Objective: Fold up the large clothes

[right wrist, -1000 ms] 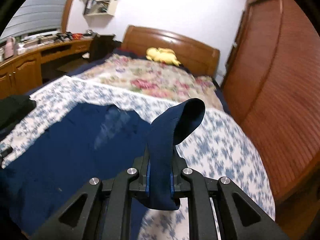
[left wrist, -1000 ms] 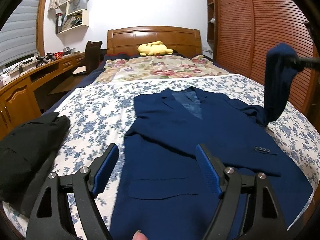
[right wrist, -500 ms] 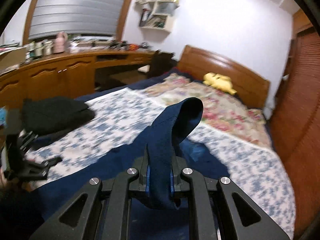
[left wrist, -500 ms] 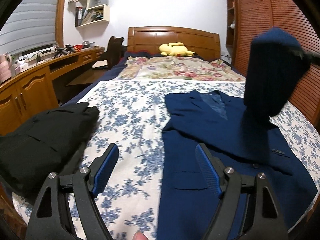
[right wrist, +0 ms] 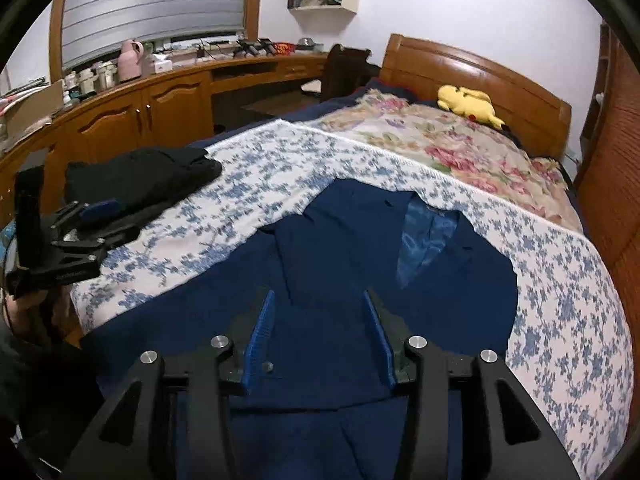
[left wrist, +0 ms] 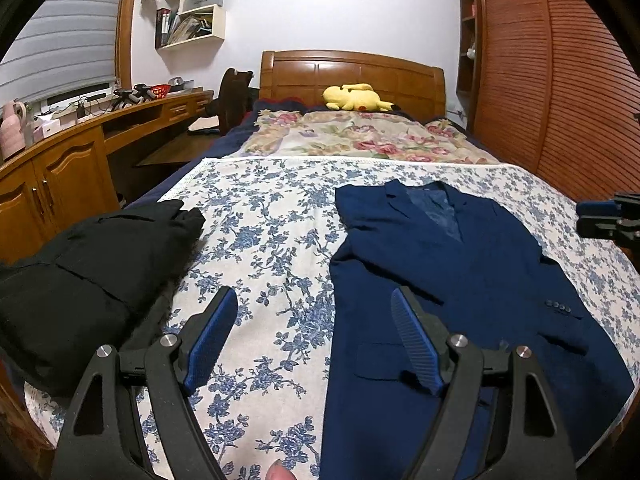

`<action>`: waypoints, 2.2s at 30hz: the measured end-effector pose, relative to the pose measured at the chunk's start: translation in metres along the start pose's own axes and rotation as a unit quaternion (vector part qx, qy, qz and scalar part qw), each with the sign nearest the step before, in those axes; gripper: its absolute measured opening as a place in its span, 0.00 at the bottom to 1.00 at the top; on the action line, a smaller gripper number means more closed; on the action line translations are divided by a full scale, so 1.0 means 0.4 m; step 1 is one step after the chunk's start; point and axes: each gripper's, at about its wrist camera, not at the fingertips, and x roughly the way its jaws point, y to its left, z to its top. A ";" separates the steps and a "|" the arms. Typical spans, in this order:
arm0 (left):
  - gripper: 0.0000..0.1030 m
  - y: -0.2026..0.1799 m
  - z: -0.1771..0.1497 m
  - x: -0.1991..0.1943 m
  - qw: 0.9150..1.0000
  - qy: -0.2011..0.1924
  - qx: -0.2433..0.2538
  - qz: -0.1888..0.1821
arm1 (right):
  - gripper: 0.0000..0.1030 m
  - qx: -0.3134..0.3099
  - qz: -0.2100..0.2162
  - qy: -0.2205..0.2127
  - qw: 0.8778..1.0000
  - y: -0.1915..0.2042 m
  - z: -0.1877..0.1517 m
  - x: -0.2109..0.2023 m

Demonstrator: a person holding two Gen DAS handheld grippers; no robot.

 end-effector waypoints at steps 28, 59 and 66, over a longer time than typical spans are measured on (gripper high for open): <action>0.77 -0.028 -0.025 0.026 1.000 0.021 0.022 0.003 | 0.45 0.022 0.090 0.100 0.991 0.193 -0.136 0.362; 0.77 -0.044 -0.164 -0.078 0.995 0.084 0.045 -0.041 | 0.50 0.131 -0.094 0.091 0.983 -0.097 -0.510 -0.019; 0.77 -0.021 -0.232 -0.069 0.991 0.117 0.038 -0.053 | 0.51 0.159 -0.105 0.093 0.977 -0.112 -0.554 -0.071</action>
